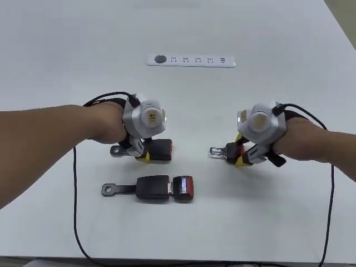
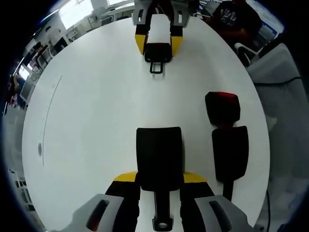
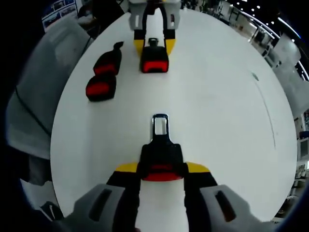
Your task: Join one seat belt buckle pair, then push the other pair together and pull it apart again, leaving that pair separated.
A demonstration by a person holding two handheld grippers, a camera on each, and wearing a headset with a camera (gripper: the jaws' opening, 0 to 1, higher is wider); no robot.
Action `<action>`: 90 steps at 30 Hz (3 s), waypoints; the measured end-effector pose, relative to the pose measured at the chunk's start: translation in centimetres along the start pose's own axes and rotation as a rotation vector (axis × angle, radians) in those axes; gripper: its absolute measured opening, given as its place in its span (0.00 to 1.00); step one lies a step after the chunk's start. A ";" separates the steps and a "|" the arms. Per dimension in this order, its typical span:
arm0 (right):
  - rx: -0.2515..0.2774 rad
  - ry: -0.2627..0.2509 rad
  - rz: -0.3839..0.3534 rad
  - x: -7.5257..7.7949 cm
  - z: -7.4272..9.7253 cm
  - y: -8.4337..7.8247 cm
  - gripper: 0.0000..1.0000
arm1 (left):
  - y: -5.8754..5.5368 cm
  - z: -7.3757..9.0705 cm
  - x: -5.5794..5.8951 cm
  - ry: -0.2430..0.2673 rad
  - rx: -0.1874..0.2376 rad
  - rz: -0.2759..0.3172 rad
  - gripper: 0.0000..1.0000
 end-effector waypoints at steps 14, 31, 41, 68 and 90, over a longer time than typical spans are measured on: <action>0.064 0.036 -0.008 1.0 -3.1 5.3 0.35 | -0.2 -0.4 -0.3 0.000 -0.001 0.002 0.32; 0.072 0.027 0.048 0.5 -4.3 7.7 0.35 | 0.1 -0.4 0.0 0.005 -0.010 0.005 0.32; 0.120 0.031 0.022 0.6 -4.3 7.9 0.34 | -0.1 -0.1 0.2 -0.001 0.033 -0.003 0.31; 0.144 0.061 -0.014 0.0 -4.4 9.3 0.37 | 0.2 0.0 0.4 0.008 0.018 0.021 0.32; 0.157 0.047 -0.043 -0.8 -2.4 4.1 0.37 | -0.1 0.0 0.4 0.004 0.040 0.020 0.32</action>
Point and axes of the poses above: the centre of the closed fingertips' face, and the gripper's own axes: z roughly backward along the fingers, x roughly to its right, y roughly out of its top, the point moved 10 cm from there along z, roughly backward along the fingers, and after that the axes turned 1 degree about z, right-handed, at the moved point
